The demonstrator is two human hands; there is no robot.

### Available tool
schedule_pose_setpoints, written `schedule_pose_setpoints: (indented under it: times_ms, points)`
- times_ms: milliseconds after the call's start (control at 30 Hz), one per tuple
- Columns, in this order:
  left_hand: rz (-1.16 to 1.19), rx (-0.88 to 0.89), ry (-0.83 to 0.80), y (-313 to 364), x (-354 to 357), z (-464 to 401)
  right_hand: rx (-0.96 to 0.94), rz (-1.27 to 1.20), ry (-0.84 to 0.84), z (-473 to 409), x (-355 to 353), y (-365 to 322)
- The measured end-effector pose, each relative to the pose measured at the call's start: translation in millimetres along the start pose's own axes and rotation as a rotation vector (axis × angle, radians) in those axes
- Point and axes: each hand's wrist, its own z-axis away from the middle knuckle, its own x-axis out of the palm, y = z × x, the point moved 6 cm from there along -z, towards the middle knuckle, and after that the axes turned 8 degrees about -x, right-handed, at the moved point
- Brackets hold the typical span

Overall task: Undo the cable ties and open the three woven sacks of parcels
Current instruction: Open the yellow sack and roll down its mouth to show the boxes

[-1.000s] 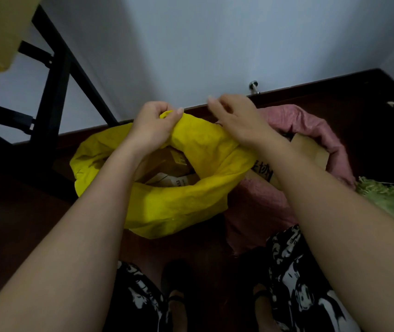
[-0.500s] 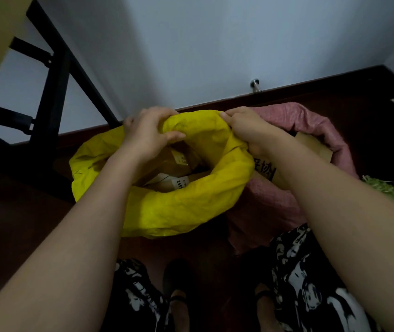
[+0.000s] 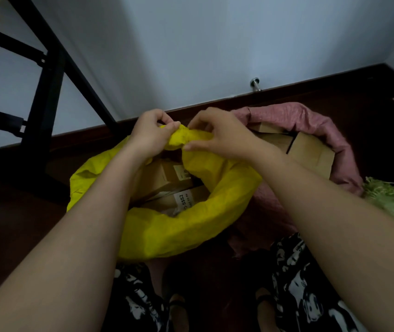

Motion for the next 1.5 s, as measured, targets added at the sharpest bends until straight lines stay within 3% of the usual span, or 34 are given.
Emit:
schedule_pose_setpoints:
  times_ms: [100, 167, 233, 333, 400, 500, 600, 700, 767, 833, 900, 1000, 1100, 1233, 1400, 1500]
  points:
    - [0.084, -0.002, -0.047, 7.2, -0.3, 9.2, 0.003, -0.010, -0.032, -2.1, 4.0, 1.0]
    - [0.078, -0.006, -0.103, 10.3, -1.6, 15.5, 0.111, -0.100, -0.032, -4.3, 2.3, 7.1]
    - [-0.101, 0.033, -0.116, 8.8, -2.9, 16.8, 0.241, -0.207, -0.035, -2.2, 2.1, 14.1]
    - [-0.446, 0.045, 0.017, -4.8, -13.8, 10.9, 0.429, -0.358, 0.026, 2.3, 3.4, 31.9]
    - [-0.482, -0.028, 0.097, -19.4, -27.4, 8.3, 0.518, -0.434, 0.079, 6.5, 0.6, 40.3]
    - [-0.299, -0.047, 0.140, -30.8, -43.3, 12.2, 0.581, -0.574, 0.088, 10.6, -1.3, 44.0]
    - [-0.170, -0.111, 0.082, -35.3, -47.4, 17.5, 0.692, -0.707, 0.120, 14.0, 5.8, 50.2]
    - [0.124, -0.285, -0.135, -47.0, -37.4, 24.1, 0.864, -0.761, 0.178, 19.1, 18.1, 68.4]
    - [0.331, -0.394, -0.292, -51.9, -25.3, 29.2, 0.943, -0.625, 0.188, 23.1, 21.2, 82.7]
    - [0.375, -0.405, -0.317, -53.6, -21.6, 25.9, 0.844, -0.328, 0.151, 15.7, 13.9, 86.3]
    - [0.395, -0.389, -0.274, -54.1, -23.1, 17.7, 0.549, -0.123, 0.166, 0.6, 5.6, 62.1]
    - [0.396, -0.391, -0.273, -53.4, -21.8, 13.2, 0.154, -0.231, 0.199, -12.1, 6.4, 13.3]
    - [0.427, -0.439, -0.297, -54.7, -19.2, 16.4, -0.070, -0.023, 0.020, -15.8, 28.0, -10.7]
    - [0.471, -0.343, -0.331, -49.1, -25.4, 19.2, -0.040, -0.132, 0.077, -22.5, 25.8, -8.0]
    - [-0.340, -0.133, -0.090, -48.5, -34.1, 29.8, 0.106, -0.152, 0.157, -27.6, 19.1, 9.6]
    - [-0.467, -0.109, 0.016, -56.6, -38.1, 39.1, 0.186, -0.170, 0.182, -29.8, 19.5, 18.7]
